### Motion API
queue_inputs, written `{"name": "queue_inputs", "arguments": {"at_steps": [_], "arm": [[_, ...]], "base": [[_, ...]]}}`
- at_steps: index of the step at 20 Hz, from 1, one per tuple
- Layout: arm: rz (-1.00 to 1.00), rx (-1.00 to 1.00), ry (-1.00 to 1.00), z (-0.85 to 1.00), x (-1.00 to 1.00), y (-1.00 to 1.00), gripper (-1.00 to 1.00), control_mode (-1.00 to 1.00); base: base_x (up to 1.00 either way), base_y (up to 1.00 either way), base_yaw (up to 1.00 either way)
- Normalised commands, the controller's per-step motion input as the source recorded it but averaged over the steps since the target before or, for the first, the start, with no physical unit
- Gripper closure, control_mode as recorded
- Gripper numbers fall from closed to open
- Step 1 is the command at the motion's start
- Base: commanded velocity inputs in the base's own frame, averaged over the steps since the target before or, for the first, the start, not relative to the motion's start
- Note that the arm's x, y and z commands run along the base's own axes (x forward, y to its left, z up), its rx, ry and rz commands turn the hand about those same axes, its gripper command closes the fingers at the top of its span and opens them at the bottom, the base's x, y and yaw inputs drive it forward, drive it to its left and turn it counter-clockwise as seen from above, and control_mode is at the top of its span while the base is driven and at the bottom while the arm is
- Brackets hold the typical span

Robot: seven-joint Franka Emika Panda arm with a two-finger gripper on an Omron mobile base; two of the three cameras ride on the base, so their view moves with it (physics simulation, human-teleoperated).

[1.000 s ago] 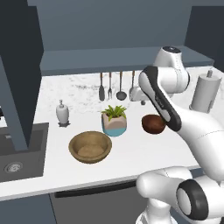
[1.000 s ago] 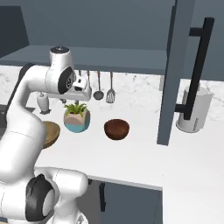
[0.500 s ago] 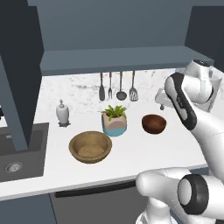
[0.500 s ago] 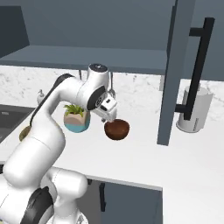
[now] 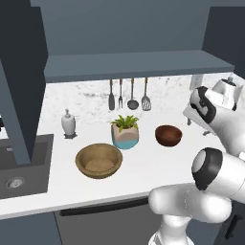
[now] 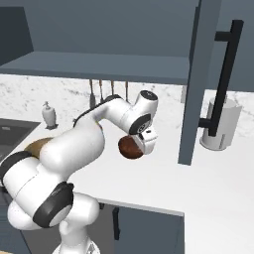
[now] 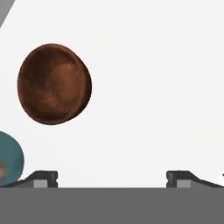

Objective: Pick up the bowls on the counter and stack them on top of one another in the open cabinet. Place the smaller bowl on top of the larger bowl.

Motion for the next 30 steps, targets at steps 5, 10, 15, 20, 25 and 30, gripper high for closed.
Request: {"name": "queue_inputs", "arguments": {"at_steps": [5, 10, 15, 20, 25, 30], "arm": [[-0.03, 0.01, 0.0, -0.41, 0.49, -0.01, -1.0, -1.0], [0.0, 0.0, 0.01, -0.54, 0.23, 0.05, -1.0, -1.0], [0.0, 0.0, 0.0, -0.52, 0.29, 0.13, -1.0, -1.0], [0.0, 0.0, 0.0, -0.4, 0.4, 0.16, -1.0, -1.0], [0.0, 0.0, 0.0, -0.36, 0.37, 0.06, -1.0, -1.0], [0.0, 0.0, 0.0, -0.33, 0.35, 0.0, -1.0, -1.0]], "base": [[0.0, 0.0, 0.0], [0.0, 0.0, 0.0], [0.0, 0.0, 0.0], [0.0, 0.0, 0.0], [0.0, 0.0, 0.0], [0.0, 0.0, 0.0]]}}
